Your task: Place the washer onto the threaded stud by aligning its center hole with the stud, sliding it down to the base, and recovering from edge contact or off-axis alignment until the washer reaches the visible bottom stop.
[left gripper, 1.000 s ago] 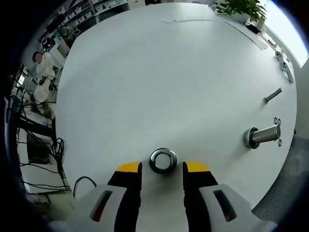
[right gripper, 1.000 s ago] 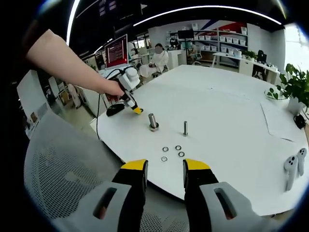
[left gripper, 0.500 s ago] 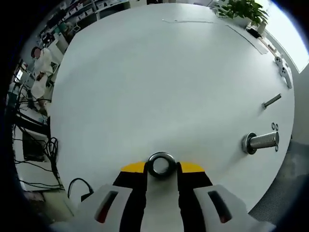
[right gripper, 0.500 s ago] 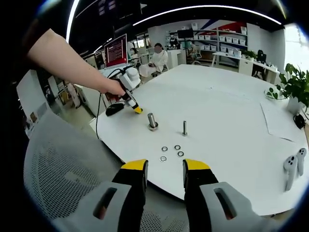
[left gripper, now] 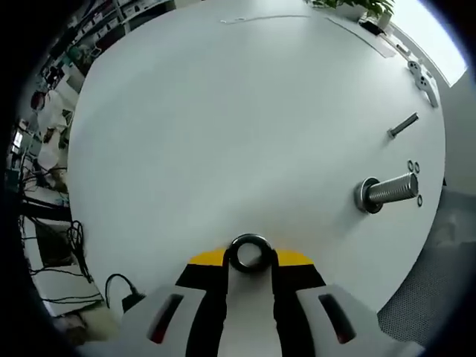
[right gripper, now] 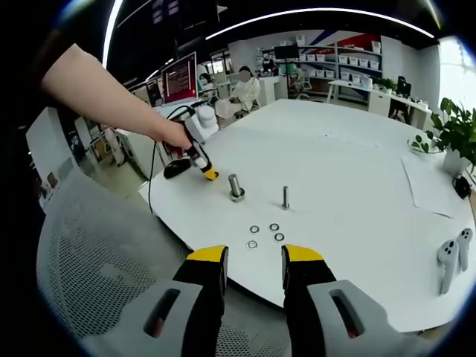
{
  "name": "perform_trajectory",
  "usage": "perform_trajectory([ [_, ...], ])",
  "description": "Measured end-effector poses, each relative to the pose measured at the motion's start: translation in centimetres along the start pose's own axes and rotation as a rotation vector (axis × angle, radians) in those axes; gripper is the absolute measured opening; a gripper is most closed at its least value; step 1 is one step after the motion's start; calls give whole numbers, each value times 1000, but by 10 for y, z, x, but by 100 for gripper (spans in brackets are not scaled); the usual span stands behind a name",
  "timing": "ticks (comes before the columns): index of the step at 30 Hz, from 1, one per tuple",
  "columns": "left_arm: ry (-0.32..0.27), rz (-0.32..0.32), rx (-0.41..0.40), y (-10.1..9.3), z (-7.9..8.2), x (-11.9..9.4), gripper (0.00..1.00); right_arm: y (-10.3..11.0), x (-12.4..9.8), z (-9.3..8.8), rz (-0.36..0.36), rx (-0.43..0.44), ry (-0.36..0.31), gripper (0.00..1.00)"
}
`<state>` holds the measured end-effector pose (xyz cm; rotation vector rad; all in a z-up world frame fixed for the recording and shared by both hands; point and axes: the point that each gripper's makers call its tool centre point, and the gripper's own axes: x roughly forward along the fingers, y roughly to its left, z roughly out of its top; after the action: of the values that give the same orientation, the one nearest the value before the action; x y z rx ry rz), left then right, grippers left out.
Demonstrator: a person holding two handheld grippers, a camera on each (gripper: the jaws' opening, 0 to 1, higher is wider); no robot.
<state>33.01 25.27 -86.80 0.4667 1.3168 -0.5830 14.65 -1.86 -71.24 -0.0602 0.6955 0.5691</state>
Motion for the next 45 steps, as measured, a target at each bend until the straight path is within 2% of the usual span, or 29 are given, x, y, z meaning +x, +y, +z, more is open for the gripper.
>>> perform_trajectory([
  [4,36,-5,67,-7,-8,-1,21,1,0,0,4,-1,0,31],
  [6,68,-11,141,-10,-13,-2,21,1,0,0,5,0,-1,31],
  [8,81,-13,181,-14,-15,-3,22,1,0,0,4,0,-3,31],
  [12,83,-31,153,-15,-14,-3,28,1,0,0,4,-3,-4,31],
  [14,97,-24,186,-16,-15,-3,28,1,-1,0,2,-1,-6,31],
  [17,97,-25,175,-16,-15,-3,27,1,-1,1,2,-1,-9,31],
  [20,95,-29,216,-15,-16,-3,25,1,-1,1,1,-1,-10,31],
  [27,101,-23,207,-15,-15,-2,24,0,-1,1,-2,-2,-12,31],
  [29,110,-13,191,-14,-16,-3,21,0,-1,1,-4,-3,-11,31],
  [37,77,-2,116,-13,-18,-6,19,-1,-1,1,-7,-2,-13,31],
  [41,75,-5,107,-14,-19,-5,19,-1,-1,1,-9,-3,-11,31],
  [45,47,-3,98,-16,-21,-7,19,-1,-1,0,-9,-3,-9,31],
])
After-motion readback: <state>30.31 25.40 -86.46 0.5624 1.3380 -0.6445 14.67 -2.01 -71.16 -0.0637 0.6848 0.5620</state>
